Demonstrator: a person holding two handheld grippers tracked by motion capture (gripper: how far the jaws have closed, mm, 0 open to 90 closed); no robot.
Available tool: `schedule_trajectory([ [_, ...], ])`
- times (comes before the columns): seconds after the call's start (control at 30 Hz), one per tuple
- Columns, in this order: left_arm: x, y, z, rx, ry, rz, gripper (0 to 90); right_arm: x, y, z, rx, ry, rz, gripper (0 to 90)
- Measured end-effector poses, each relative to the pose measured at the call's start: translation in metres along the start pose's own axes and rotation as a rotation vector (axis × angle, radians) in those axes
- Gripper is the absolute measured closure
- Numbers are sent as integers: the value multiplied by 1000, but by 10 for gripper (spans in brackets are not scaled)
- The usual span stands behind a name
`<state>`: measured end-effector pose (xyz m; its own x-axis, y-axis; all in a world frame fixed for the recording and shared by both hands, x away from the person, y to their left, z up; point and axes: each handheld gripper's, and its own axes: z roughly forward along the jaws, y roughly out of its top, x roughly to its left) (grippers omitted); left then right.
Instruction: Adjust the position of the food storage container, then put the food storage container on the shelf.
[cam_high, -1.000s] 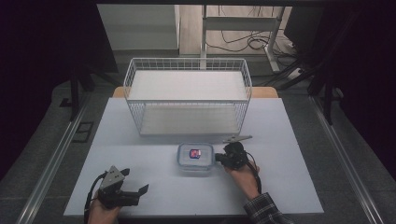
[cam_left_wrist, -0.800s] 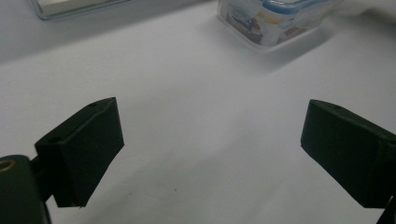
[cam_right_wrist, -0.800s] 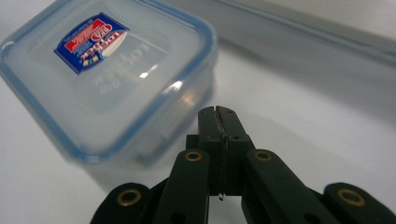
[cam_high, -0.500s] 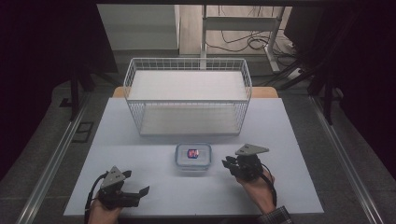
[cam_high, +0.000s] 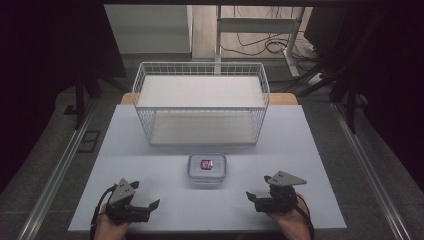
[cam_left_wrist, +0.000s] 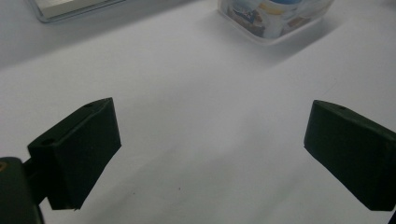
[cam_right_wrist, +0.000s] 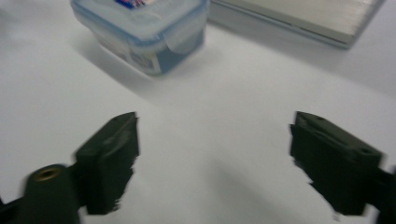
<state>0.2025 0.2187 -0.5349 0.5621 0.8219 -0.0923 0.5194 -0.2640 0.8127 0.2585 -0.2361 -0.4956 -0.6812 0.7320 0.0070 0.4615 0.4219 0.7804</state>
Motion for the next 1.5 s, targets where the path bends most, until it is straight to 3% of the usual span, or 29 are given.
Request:
schedule_trajectory([
  [0.13,0,1,0,-2,-10,-12,27,-5,-5,3,6,1,36,68],
  [0.33,1,4,2,-1,-40,-45,29,-2,0,6,-8,17,9,48],
  [0.43,5,10,9,16,-17,-66,0,-1,4,7,-12,30,2,54],
  [0.53,11,20,17,10,-40,-88,0,0,10,10,-6,44,13,52],
  [0.6,16,29,20,-9,-101,-110,0,0,18,14,-7,73,46,44],
  [0.73,14,49,31,-9,-147,-69,10,2,30,24,2,108,63,11],
  [0.83,8,68,46,1,-177,-24,22,4,40,35,46,142,69,3],
  [1.0,-3,95,70,40,-147,52,51,8,55,53,77,163,46,28],
  [1.27,0,118,103,58,-190,43,80,4,79,78,63,171,72,103],
  [1.33,1,119,112,59,-198,22,61,4,84,86,63,178,79,106],
  [1.43,2,116,122,72,-241,-4,53,3,87,98,83,191,76,107],
  [1.5,1,114,127,86,-249,-5,54,3,87,106,101,191,75,107],
])
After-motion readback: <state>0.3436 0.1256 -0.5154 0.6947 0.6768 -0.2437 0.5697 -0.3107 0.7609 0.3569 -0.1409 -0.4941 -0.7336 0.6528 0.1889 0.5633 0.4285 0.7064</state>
